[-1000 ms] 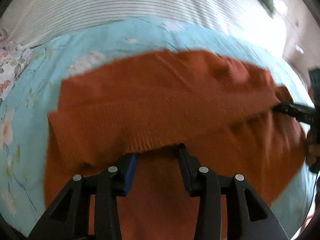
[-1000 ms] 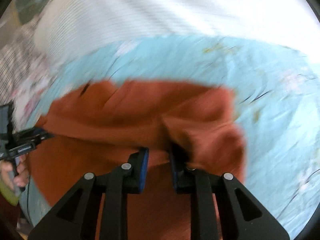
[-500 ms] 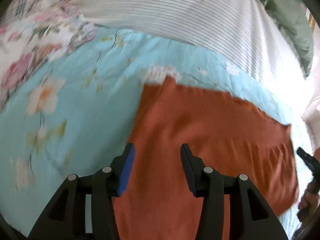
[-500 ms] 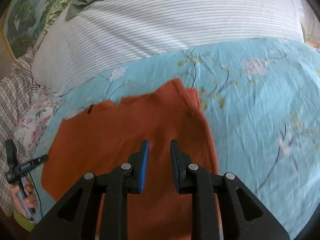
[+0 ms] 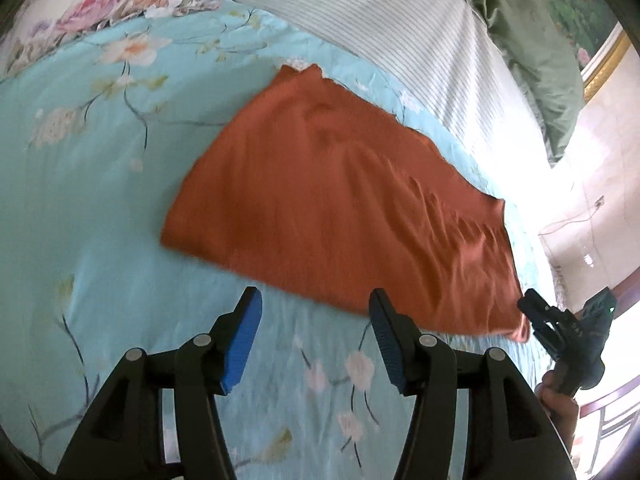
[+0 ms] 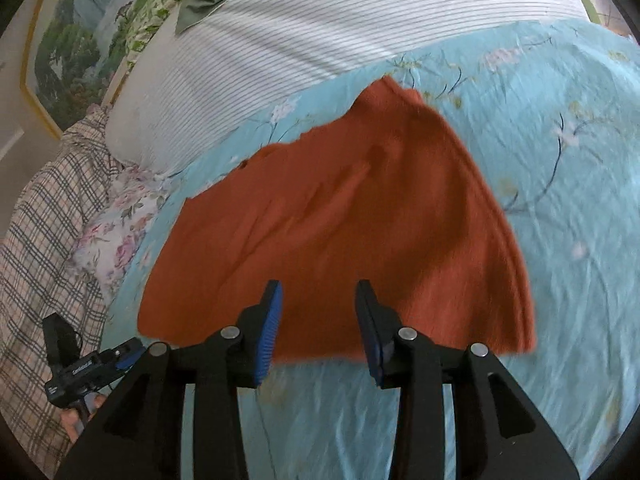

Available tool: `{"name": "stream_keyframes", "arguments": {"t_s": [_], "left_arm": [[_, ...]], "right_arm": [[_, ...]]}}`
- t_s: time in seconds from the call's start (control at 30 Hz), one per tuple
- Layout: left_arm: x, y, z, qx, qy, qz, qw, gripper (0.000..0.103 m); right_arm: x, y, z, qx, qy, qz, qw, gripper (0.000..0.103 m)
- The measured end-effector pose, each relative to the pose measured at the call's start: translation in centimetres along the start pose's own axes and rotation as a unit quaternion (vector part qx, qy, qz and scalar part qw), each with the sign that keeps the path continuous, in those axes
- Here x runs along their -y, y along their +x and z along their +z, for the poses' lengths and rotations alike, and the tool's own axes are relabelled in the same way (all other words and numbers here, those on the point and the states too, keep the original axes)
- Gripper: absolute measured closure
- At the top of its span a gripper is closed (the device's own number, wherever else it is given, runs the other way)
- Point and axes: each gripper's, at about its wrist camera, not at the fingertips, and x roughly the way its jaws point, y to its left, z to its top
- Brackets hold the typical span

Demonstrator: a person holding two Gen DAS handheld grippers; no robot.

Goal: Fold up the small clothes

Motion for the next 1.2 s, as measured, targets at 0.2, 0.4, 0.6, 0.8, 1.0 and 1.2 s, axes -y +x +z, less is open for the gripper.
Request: {"name": "stream_keyframes", "arguments": {"t_s": [0.2,0.4,0.6,0.8,1.0,1.2], "left_arm": [[-1.1,0.6,-1.4,-0.007,-0.038,-0.022,0.9990,0.044],[-1.5,1.8,-0.8,-0.001,-0.065,-0.029,0.9974,0.042],[-2.1,3.3,0.9,0.025,-0.100,-0.018,0.9945,0.042],[-2.9,4.2,2.6,0.039,-0.135,-0.013,0.9901,0.042],[-2.7,4.8,4.6,0.056,-0.128,0.025,0.9899,0.079],[1.1,3.5,5.6,0.090,-0.041,0.053,0.9937,0.096]], "right_arm": [[-0.3,-0.4,-1.2,-0.007,0.001,0.007,1.000,0.064],[-0.3,-1.0,-1.5,-0.004,0.006,0.012,1.000,0.063],[-0.4,-1.1,-1.4,-0.005,0.008,0.016,1.000,0.063],[-0.5,-0.8,-0.4,-0.005,0.005,0.025,1.000,0.063],[-0.2,-0.3,0.8,-0.005,0.004,0.038,0.999,0.063],[1.0,0.0,2.8,-0.006,0.012,0.063,0.998,0.063]]}}
